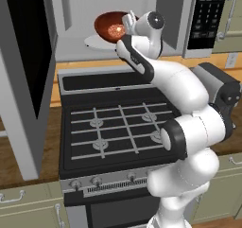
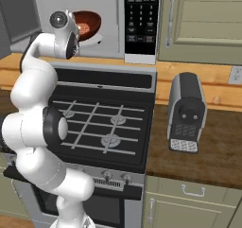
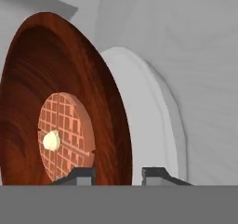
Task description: Open the microwave, place the bowl with waffle inside the microwave, then close the microwave door and turn it on.
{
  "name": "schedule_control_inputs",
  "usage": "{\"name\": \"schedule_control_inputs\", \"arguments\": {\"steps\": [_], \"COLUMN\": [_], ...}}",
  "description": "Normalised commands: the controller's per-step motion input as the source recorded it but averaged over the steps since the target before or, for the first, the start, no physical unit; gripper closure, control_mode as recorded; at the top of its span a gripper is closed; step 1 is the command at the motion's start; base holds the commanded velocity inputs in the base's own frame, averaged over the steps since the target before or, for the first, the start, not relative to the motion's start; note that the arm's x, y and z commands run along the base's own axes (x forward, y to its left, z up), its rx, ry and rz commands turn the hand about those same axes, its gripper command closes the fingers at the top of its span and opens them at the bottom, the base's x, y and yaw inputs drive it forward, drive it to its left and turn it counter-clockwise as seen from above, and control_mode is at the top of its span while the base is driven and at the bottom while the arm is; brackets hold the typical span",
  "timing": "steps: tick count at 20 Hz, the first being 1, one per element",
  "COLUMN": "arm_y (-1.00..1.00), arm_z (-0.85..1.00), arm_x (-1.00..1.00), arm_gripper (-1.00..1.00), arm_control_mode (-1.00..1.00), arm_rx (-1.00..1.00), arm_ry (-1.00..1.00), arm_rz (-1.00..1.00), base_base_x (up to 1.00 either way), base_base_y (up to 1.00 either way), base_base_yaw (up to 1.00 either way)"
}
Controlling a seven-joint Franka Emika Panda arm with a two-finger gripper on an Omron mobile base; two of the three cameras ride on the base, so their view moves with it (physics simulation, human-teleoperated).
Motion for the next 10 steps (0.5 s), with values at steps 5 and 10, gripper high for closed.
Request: {"name": "schedule_control_inputs", "arguments": {"steps": [5, 10], "arm_y": [0.02, 0.01], "arm_z": [-0.18, 0.0], "arm_x": [0.0, -0.43], "arm_gripper": [-1.0, -1.0], "arm_control_mode": [-1.0, -1.0], "arm_rx": [0.0, 0.0], "arm_ry": [-0.18, -0.29], "arm_rz": [0.0, 0.0], "base_base_x": [0.0, 0.0], "base_base_y": [0.0, 0.0], "base_base_yaw": [0.0, 0.0]}}
